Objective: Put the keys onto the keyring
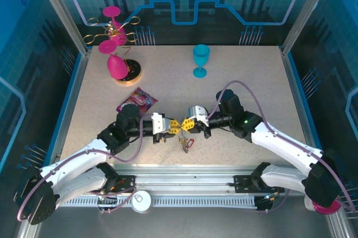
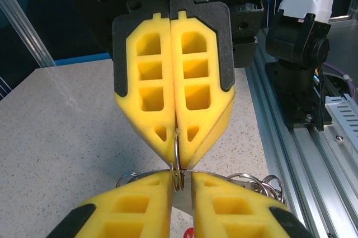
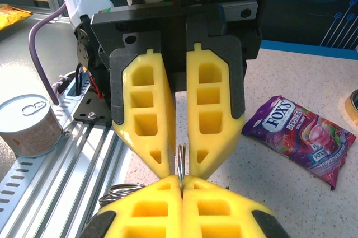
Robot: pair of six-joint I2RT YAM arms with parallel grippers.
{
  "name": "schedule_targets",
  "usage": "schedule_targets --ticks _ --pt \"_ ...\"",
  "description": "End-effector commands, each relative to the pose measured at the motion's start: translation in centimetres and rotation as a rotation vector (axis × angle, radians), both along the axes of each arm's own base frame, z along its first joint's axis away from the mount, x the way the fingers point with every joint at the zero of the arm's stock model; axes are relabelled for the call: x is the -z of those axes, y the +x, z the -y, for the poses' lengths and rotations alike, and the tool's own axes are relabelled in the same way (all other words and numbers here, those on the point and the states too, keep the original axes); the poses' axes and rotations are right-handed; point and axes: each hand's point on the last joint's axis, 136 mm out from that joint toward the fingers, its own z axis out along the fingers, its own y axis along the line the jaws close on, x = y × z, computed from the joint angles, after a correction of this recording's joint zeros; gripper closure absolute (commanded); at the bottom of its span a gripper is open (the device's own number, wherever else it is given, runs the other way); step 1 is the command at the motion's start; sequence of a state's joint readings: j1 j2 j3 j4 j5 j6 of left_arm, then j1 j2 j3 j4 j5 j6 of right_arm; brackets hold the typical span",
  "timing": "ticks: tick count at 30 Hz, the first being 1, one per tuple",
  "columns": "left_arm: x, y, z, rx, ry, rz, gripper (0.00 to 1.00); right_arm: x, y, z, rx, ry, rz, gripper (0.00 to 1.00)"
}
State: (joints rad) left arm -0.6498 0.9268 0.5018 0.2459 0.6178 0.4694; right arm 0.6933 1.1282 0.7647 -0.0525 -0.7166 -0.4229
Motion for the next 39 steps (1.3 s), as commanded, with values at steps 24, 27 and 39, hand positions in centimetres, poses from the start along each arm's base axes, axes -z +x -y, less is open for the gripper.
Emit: schedule_targets --ticks 24,27,39 --pt "0.2 0.9 -0.6 -0.024 0.138 0.11 1.0 1.1 0.6 0.8 0.06 -0.205 0.153 0.72" --pt "0.1 1.0 -0.7 -0.027 0.156 0.107 1.0 0.6 0.6 0.0 0.041 -0.213 0.173 0.71" --pt "0.5 1.2 -0.7 -0.027 0.187 0.091 1.0 0.9 0.6 -0.9 0.023 -0.222 0.183 0.89"
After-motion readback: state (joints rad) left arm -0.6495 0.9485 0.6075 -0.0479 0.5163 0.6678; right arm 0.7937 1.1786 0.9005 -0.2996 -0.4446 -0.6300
